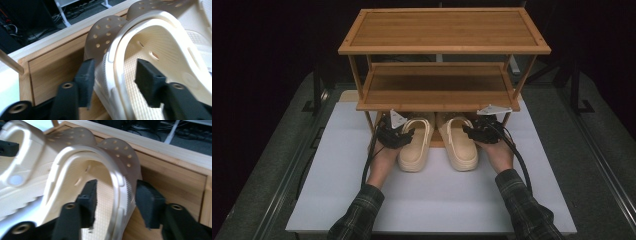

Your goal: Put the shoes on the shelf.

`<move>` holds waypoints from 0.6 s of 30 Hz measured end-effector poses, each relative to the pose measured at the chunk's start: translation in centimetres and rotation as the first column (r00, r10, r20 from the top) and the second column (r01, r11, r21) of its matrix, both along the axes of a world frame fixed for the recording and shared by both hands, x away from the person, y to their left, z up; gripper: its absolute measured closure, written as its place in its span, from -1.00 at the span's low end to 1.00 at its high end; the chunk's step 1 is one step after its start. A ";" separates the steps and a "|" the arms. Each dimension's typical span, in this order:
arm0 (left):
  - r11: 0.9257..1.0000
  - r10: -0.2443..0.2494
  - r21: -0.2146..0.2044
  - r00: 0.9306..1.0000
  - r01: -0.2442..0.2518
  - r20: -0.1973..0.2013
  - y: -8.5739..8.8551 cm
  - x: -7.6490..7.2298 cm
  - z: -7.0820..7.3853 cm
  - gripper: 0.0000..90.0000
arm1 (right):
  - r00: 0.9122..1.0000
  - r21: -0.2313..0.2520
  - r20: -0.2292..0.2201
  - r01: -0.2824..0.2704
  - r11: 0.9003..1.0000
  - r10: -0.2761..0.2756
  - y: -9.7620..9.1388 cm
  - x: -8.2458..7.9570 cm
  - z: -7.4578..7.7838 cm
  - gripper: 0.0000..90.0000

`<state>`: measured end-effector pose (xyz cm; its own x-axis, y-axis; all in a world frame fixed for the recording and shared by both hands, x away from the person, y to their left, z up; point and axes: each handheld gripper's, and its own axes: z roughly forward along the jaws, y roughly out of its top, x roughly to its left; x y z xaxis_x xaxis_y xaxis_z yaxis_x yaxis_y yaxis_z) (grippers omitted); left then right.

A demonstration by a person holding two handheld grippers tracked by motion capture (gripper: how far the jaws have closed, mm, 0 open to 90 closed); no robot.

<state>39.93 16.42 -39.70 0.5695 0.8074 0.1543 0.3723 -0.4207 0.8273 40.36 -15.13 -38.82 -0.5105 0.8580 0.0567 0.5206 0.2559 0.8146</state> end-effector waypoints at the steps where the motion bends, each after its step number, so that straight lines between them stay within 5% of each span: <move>1: 1.000 -0.006 -0.012 1.000 0.006 -0.003 0.3 -0.2 0.2 0.00 | 1.000 0.012 -0.007 -0.005 1.000 0.005 -0.2 -0.2 0.2 0.04; 7: 0.991 -0.082 -0.108 0.996 0.077 -0.043 2.4 -1.8 2.0 -0.40 | 0.998 0.073 -0.024 -0.049 0.996 0.051 -1.5 -1.9 1.3 -0.29; 10: 0.983 -0.133 -0.137 0.987 0.121 -0.085 3.1 -2.6 2.7 -0.60 | 0.996 0.095 -0.038 -0.082 0.992 0.086 -2.2 -2.9 1.5 -0.56; 18: 0.975 -0.198 -0.128 0.967 0.179 -0.157 4.2 -5.1 1.3 -0.97 | 0.989 0.088 -0.052 -0.132 0.987 0.137 -3.5 -5.4 0.6 -0.91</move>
